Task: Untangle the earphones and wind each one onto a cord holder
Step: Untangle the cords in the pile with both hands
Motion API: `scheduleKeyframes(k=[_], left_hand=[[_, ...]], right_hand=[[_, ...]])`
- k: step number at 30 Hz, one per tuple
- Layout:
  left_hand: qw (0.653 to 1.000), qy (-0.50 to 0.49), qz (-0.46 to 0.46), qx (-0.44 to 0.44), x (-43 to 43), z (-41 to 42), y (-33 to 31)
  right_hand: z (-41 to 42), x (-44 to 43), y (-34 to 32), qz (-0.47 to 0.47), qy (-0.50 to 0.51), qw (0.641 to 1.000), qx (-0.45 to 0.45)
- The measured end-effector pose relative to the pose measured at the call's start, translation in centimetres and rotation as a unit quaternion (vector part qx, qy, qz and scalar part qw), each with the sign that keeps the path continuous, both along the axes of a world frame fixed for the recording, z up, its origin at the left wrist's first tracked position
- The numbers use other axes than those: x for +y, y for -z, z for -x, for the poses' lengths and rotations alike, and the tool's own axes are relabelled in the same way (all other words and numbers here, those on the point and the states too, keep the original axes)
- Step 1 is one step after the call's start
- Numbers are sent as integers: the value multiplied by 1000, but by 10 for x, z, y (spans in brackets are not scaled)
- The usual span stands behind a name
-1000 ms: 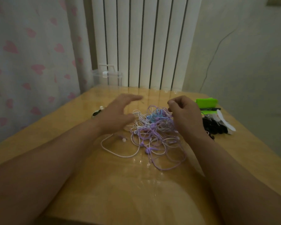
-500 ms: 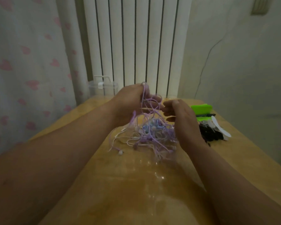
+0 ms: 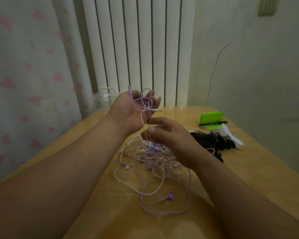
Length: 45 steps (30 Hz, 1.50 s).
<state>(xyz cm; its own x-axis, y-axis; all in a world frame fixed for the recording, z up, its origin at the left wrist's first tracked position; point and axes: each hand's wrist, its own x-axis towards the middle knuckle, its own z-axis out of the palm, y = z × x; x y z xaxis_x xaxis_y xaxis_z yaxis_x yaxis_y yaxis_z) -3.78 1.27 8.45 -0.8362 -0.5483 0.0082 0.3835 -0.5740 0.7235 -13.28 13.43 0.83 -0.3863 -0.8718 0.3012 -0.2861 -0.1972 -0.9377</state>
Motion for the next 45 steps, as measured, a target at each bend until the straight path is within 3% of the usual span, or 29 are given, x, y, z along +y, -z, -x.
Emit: scheduleKeyframes(k=[3,8,11,13,16,19,25,28,31,33,36,41,43,45], left_hand=[[1000,-4,17,4,-1,-1,6],[995,-97,0,5,-11,12,28],[982,-187,1,-8,-14,21,37],[975,-222,12,-14,-12,24,38],[972,-232,32,-25,-10,27,43],[971,-234,36,-28,-7,31,51],[974,-222,13,-34,-2,30,74],[974,-226,-18,-14,-15,25,72],[976,-207,-61,12,-40,16,68],[976,-199,-90,11,-54,8,68],[971,-176,-154,43,-63,-3,67],[969,-116,-190,105,-61,-11,62],[976,-84,-167,109,-58,-12,60],[982,-51,-145,109,-50,-10,58]], right_hand=[[0,0,-2,19,35,999,-2],[-6,-4,1,22,131,991,7],[-11,-7,5,52,262,954,136],[-13,-9,5,49,251,951,172],[-16,-12,10,-17,197,967,161],[-19,-13,15,-19,195,968,158],[-18,-12,16,-56,229,924,302],[-22,-6,10,-55,158,934,317],[-24,5,-3,-90,-14,963,255],[-24,9,-8,-134,-99,954,249],[-22,10,-8,-202,-146,921,300],[-19,11,-8,-288,-94,880,366],[-17,8,-5,-242,-9,887,393],[-16,4,-2,-115,128,918,357]])
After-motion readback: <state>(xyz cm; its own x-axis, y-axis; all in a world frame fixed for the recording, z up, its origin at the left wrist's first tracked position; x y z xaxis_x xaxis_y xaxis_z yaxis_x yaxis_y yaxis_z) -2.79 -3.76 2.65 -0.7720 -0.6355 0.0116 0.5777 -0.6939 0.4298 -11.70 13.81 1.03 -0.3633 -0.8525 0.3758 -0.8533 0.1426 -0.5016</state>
